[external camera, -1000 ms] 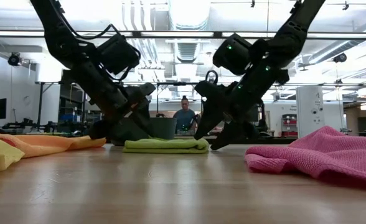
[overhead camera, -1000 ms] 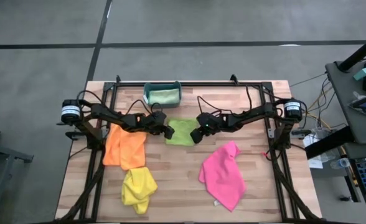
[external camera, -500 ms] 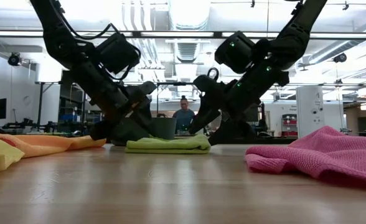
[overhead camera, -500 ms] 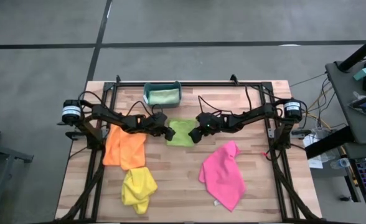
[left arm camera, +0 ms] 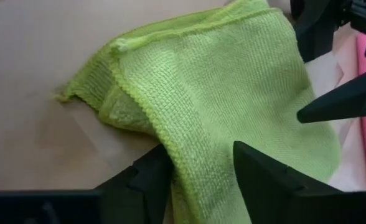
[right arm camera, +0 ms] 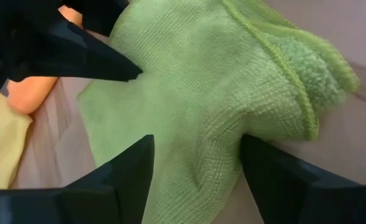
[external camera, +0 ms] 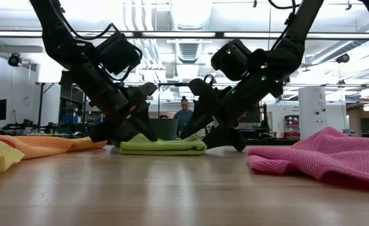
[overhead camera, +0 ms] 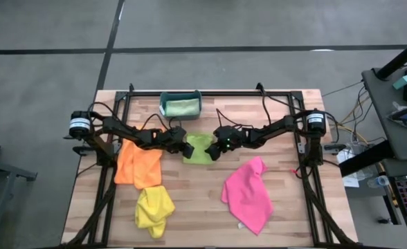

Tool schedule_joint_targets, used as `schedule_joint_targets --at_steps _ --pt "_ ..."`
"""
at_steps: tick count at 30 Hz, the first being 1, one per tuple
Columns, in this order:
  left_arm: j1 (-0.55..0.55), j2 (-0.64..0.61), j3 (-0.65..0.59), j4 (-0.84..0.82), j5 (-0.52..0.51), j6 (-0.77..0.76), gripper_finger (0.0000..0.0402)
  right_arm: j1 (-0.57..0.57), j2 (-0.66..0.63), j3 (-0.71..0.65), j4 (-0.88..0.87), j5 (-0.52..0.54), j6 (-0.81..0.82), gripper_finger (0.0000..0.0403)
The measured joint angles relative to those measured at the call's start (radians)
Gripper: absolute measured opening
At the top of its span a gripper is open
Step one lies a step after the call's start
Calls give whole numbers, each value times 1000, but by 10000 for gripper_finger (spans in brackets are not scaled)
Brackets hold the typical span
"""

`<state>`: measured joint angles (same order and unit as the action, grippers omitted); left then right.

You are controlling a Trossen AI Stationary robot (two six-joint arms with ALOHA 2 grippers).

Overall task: Fold microfiber towels
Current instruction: Put the green towel into the bin

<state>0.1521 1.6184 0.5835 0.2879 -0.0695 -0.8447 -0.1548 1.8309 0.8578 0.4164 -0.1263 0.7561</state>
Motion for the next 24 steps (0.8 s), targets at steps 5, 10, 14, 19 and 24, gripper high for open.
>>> schedule_joint_targets --at_steps 5,10,14,19,24 --pt "-1 0 -1 0 -15 42 102 -5 -2 3 -5 -5 -2 212" --pt "-2 0 -1 1 -16 68 30 -5 -2 3 -1 -5 0 136" --pt "-3 0 1 8 -20 92 8 -5 -2 3 2 -6 -24 53" --pt "-3 -29 7 10 -30 128 3 -9 -23 3 14 -12 -61 15" --pt "10 -103 7 10 -47 183 2 -38 -80 4 22 -7 -100 14"
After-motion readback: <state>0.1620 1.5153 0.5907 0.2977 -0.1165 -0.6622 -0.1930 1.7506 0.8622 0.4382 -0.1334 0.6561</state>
